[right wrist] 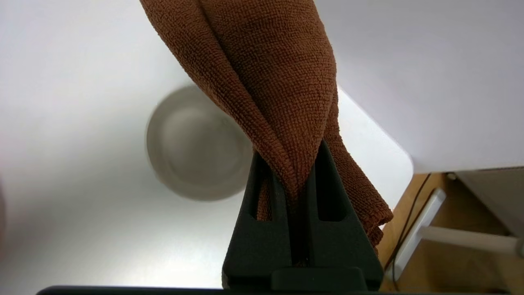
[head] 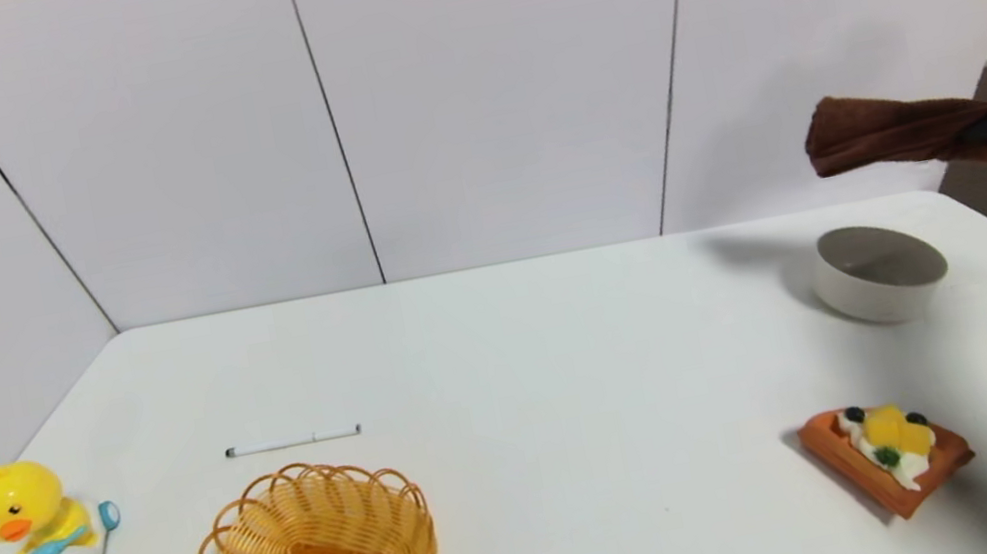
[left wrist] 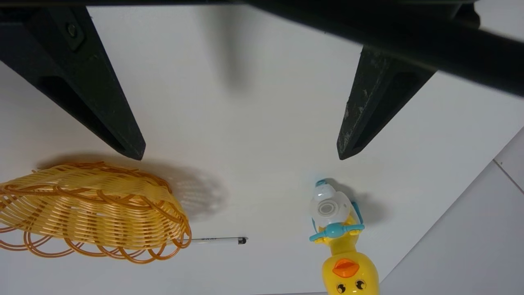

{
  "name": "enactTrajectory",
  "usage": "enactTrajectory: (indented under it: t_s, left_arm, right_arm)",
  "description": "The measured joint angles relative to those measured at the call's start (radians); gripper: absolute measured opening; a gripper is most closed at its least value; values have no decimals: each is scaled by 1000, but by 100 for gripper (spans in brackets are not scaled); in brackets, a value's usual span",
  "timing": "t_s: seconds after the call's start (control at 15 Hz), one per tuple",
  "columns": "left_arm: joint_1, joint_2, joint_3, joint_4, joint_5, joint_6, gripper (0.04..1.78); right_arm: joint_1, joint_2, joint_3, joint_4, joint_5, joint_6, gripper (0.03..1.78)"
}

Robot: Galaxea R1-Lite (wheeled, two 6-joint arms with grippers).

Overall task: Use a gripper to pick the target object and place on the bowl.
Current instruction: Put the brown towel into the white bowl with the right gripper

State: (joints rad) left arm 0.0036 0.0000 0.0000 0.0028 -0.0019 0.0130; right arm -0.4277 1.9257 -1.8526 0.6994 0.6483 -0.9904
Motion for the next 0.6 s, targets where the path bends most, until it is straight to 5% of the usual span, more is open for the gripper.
enactTrajectory:
  t_s: [0.4, 0.6]
  left_arm:
    - [0, 0, 0, 0, 0, 0, 169]
    - [0, 0, 0, 0, 1, 0, 169]
  right_arm:
    - [-25, 19, 44, 1, 3, -102, 14]
    - [-6, 42, 73, 1, 64, -105, 14]
